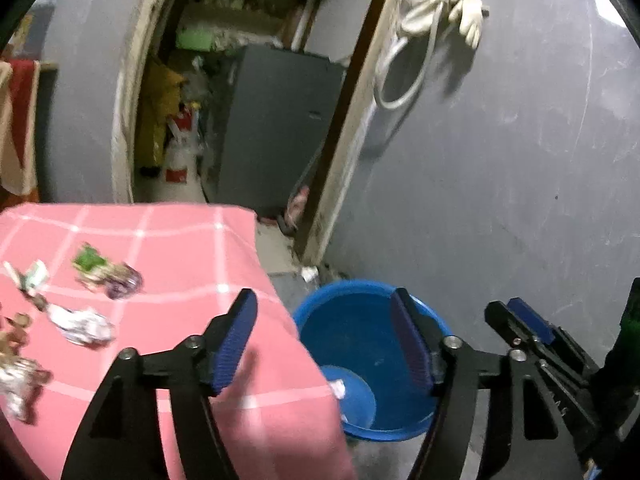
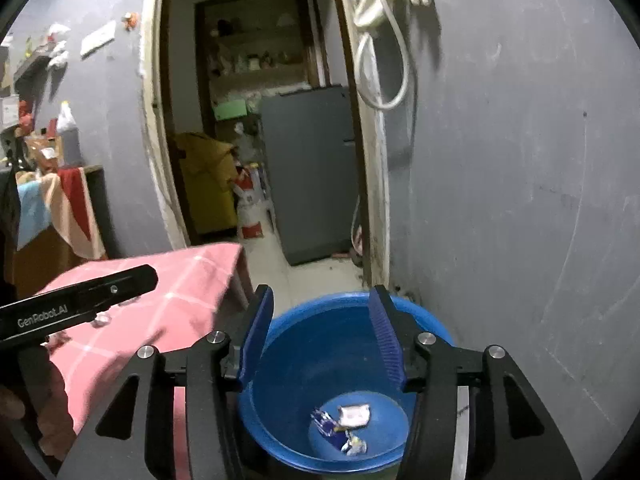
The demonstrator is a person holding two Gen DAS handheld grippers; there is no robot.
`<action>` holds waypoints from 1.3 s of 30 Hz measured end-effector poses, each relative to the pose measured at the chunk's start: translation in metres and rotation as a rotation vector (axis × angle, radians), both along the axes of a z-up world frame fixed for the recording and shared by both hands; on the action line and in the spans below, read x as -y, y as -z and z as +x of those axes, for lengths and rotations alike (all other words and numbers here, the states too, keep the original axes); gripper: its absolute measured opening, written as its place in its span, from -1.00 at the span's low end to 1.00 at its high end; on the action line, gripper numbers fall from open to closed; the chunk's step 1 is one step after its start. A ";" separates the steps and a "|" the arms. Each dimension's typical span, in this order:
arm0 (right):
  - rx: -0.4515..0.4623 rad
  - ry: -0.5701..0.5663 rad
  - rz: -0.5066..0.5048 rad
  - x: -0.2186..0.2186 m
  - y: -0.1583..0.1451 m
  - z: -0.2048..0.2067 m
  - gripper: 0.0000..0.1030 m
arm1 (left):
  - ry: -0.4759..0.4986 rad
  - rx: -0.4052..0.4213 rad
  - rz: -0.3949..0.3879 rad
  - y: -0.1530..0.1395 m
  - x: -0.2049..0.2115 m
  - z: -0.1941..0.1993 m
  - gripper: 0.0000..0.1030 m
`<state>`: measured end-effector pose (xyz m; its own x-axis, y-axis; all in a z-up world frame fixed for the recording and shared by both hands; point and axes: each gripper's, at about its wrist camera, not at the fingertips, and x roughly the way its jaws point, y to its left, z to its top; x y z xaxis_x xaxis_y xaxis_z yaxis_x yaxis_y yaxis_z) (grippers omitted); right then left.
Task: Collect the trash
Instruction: 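Open both tools to drop the bag and box into the blue basin, then move both tools back over the remaining scraps on the table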
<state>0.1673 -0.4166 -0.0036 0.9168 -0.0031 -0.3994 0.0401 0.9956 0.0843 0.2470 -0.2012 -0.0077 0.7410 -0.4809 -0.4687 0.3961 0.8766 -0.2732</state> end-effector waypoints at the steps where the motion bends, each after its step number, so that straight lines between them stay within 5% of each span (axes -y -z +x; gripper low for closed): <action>1: 0.012 -0.004 -0.001 -0.003 -0.005 -0.004 0.07 | -0.009 0.014 0.000 -0.004 -0.005 -0.005 0.43; 4: 0.056 -0.008 0.005 -0.012 -0.018 -0.014 0.56 | -0.043 0.067 -0.007 -0.016 -0.021 -0.015 0.76; 6: 0.090 -0.017 0.004 -0.019 -0.026 -0.021 0.61 | -0.068 0.112 -0.013 -0.023 -0.034 -0.026 0.97; 10: 0.146 -0.036 0.002 -0.033 -0.041 -0.035 0.99 | -0.127 0.184 -0.008 -0.034 -0.061 -0.050 0.96; 21: 0.263 -0.090 0.026 -0.071 -0.067 -0.064 1.00 | -0.261 0.292 0.061 -0.046 -0.111 -0.097 0.97; 39: 0.337 -0.217 0.052 -0.142 -0.076 -0.076 1.00 | -0.446 0.323 0.070 -0.058 -0.191 -0.133 0.97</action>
<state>0.0916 -0.2741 0.0726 0.9736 0.2170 -0.0706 -0.2089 0.9720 0.1072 0.1137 -0.0100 0.0506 0.9770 -0.0640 -0.2037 0.0368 0.9902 -0.1346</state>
